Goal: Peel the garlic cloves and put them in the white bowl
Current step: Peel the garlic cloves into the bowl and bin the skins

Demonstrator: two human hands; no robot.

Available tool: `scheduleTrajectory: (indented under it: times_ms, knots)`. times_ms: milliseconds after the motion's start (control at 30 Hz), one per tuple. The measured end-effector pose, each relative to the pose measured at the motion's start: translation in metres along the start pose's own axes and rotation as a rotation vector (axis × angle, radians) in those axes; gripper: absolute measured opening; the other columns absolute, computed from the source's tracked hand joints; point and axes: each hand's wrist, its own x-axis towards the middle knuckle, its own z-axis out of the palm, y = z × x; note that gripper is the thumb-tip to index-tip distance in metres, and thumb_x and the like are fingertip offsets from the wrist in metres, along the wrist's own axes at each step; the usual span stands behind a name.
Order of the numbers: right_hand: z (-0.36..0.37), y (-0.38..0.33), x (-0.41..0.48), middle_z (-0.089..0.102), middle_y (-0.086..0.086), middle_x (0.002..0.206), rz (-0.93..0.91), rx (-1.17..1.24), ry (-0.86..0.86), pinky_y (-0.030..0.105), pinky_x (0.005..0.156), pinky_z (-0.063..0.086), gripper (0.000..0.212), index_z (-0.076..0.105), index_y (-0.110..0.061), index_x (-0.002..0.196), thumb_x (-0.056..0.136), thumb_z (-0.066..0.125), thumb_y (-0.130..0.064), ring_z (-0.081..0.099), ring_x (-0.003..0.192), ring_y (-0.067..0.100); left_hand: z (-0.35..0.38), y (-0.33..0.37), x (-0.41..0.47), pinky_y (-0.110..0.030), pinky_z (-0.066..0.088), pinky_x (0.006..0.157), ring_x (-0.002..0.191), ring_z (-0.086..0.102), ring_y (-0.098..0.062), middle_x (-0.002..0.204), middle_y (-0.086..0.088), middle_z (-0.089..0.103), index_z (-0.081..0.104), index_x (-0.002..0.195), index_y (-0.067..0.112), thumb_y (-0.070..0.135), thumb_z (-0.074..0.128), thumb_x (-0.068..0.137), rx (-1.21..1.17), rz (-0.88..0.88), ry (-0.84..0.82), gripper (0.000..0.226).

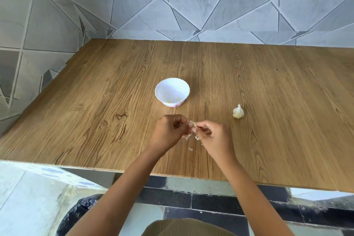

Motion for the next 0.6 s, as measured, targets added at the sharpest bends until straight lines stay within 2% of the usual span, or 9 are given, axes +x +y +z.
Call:
scheduleTrajectory:
  times_ms: [100,200,367,467,533,600]
  knots:
    - [0.002,-0.001,-0.002,0.072,0.001,0.069,-0.042,-0.047,0.025,0.005,0.053,0.046,0.005,0.074,-0.005,0.082,0.077,0.075,-0.005,0.058,0.055,-0.001,-0.001,-0.001,0.001,-0.028,0.058,0.064,0.062,0.069,-0.017,0.068,-0.008,0.071,0.071,0.080,0.004,0.013,0.071,0.084,0.129,0.066,0.002,0.009]
    - [0.005,-0.001,-0.006,0.073,0.001,0.073,-0.072,-0.052,0.044,0.004,0.056,0.047,0.006,0.074,-0.005,0.084,0.078,0.074,-0.004,0.061,0.058,0.000,-0.001,-0.001,0.003,-0.024,0.055,0.055,0.055,0.066,-0.012,0.063,-0.008,0.068,0.068,0.076,0.006,0.008,0.067,0.087,0.164,0.046,0.000,0.012]
    - [0.008,0.002,-0.011,0.071,0.002,0.070,-0.210,-0.154,0.097,0.025,0.050,0.054,0.012,0.073,-0.004,0.088,0.076,0.073,0.000,0.064,0.056,0.010,0.003,-0.004,0.000,-0.020,0.047,0.049,0.050,0.058,-0.012,0.061,-0.006,0.064,0.064,0.074,0.002,0.017,0.063,0.090,0.065,-0.090,-0.011,0.022]
    - [0.009,0.006,-0.015,0.069,0.000,0.067,-0.284,-0.206,0.096,0.023,0.046,0.050,0.012,0.072,-0.005,0.085,0.075,0.074,0.002,0.060,0.052,0.007,0.006,-0.008,-0.001,-0.019,0.043,0.047,0.048,0.054,-0.010,0.061,-0.008,0.061,0.063,0.079,-0.006,0.018,0.062,0.091,-0.028,-0.201,-0.015,0.027]
    - [0.009,0.009,-0.018,0.071,-0.003,0.073,-0.174,-0.057,0.070,0.018,0.053,0.052,0.012,0.073,-0.007,0.089,0.079,0.072,0.000,0.065,0.060,0.005,0.006,-0.010,-0.002,-0.019,0.042,0.048,0.050,0.054,-0.011,0.063,-0.009,0.061,0.063,0.080,-0.007,0.020,0.063,0.090,-0.053,-0.227,-0.023,0.029]
    - [0.006,0.005,-0.018,0.071,-0.004,0.077,0.104,0.258,0.011,0.017,0.060,0.054,0.012,0.072,-0.009,0.093,0.084,0.069,-0.004,0.068,0.067,0.005,0.006,-0.011,-0.003,-0.019,0.044,0.050,0.052,0.055,-0.011,0.064,-0.009,0.062,0.063,0.077,-0.003,0.020,0.066,0.088,-0.063,-0.219,-0.029,0.026]
